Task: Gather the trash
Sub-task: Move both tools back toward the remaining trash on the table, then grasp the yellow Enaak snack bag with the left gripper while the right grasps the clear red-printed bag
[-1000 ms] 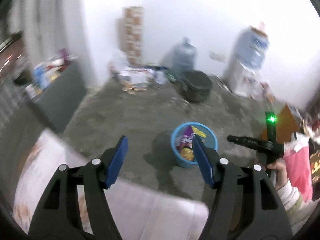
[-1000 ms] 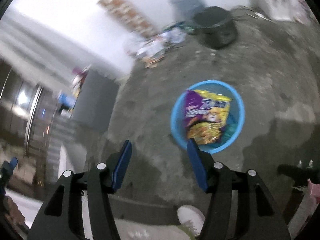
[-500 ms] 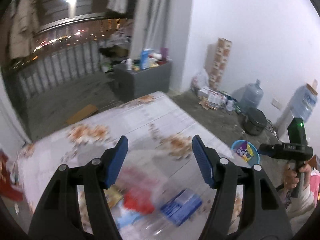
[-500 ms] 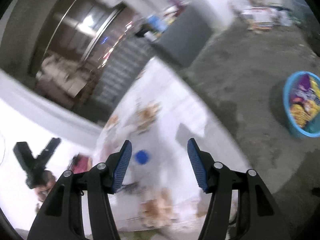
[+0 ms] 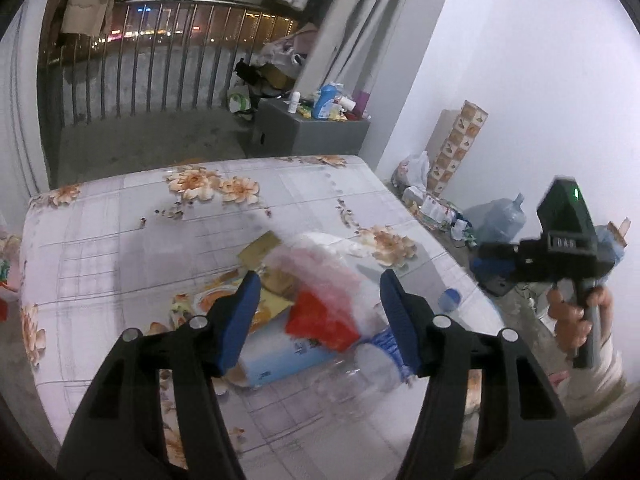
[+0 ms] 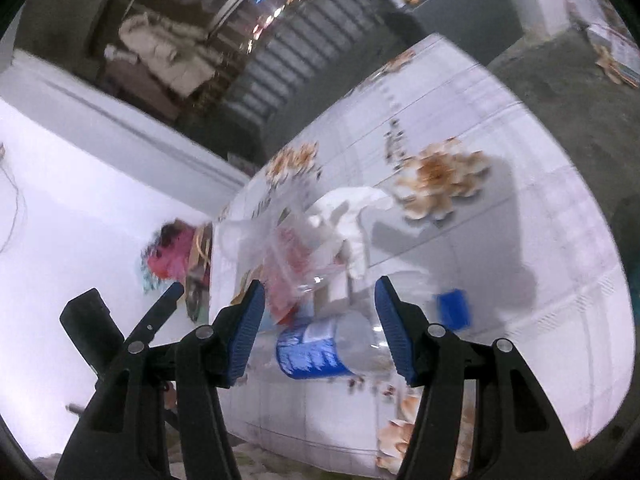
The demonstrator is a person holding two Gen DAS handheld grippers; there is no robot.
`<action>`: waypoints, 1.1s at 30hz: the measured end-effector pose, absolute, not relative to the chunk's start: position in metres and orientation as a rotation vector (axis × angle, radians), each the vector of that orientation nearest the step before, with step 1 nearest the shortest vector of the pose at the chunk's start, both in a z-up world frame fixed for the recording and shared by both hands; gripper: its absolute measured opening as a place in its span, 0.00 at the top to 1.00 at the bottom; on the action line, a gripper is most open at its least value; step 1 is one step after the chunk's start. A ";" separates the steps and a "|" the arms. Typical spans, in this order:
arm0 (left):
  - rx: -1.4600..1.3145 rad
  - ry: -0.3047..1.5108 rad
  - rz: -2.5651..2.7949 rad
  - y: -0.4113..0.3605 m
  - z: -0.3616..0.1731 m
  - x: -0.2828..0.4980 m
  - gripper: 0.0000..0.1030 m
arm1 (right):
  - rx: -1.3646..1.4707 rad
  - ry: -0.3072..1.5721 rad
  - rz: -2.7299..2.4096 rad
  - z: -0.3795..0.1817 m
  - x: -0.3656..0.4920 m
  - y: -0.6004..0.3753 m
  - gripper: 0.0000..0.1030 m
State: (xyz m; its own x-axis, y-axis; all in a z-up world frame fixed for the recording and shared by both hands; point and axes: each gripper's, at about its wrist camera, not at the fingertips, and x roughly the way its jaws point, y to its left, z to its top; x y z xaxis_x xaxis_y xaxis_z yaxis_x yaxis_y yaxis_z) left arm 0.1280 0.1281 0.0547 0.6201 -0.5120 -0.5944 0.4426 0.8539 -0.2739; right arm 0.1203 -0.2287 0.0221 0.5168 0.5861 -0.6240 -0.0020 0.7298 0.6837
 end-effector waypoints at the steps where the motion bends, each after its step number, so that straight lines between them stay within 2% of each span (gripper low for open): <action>1: -0.091 0.711 -0.539 0.131 0.051 0.126 0.45 | 0.674 0.995 0.394 0.020 0.127 -0.224 0.45; 9: 0.066 0.706 -0.520 0.132 0.020 0.127 0.46 | 0.516 1.119 0.439 0.012 0.168 -0.165 0.45; 13: 0.145 0.708 -0.525 0.130 0.001 0.137 0.49 | 0.416 1.186 0.437 0.002 0.187 -0.138 0.45; 15: 0.149 0.728 -0.529 0.132 -0.007 0.143 0.53 | 0.371 1.211 0.440 -0.004 0.196 -0.127 0.37; 18: 0.143 0.767 -0.535 0.135 -0.020 0.154 0.56 | 0.314 1.236 0.439 -0.007 0.201 -0.115 0.31; 21: 0.129 0.801 -0.543 0.138 -0.032 0.164 0.60 | 0.262 1.275 0.447 -0.013 0.207 -0.104 0.28; 26: 0.091 0.839 -0.553 0.145 -0.044 0.173 0.76 | 0.172 1.317 0.430 -0.024 0.213 -0.090 0.28; 33: 0.057 0.840 -0.569 0.149 -0.047 0.175 0.87 | 0.205 1.304 0.415 -0.020 0.214 -0.097 0.29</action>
